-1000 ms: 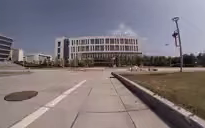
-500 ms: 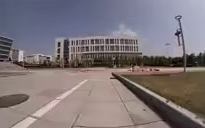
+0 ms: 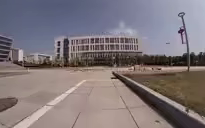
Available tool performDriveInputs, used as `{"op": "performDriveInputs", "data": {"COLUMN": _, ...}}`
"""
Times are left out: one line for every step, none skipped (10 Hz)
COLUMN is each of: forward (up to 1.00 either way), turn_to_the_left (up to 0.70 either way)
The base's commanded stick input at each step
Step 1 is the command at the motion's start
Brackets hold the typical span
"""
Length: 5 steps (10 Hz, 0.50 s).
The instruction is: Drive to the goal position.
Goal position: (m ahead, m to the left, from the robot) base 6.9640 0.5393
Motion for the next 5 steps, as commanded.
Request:
{"op": "performDriveInputs", "data": {"forward": 0.7, "turn_to_the_left": 0.0}}
{"op": "performDriveInputs", "data": {"forward": 0.7, "turn_to_the_left": 0.0}}
{"op": "performDriveInputs", "data": {"forward": 0.7, "turn_to_the_left": 0.0}}
{"op": "performDriveInputs", "data": {"forward": 0.7, "turn_to_the_left": 0.0}}
{"op": "performDriveInputs", "data": {"forward": 0.7, "turn_to_the_left": 0.0}}
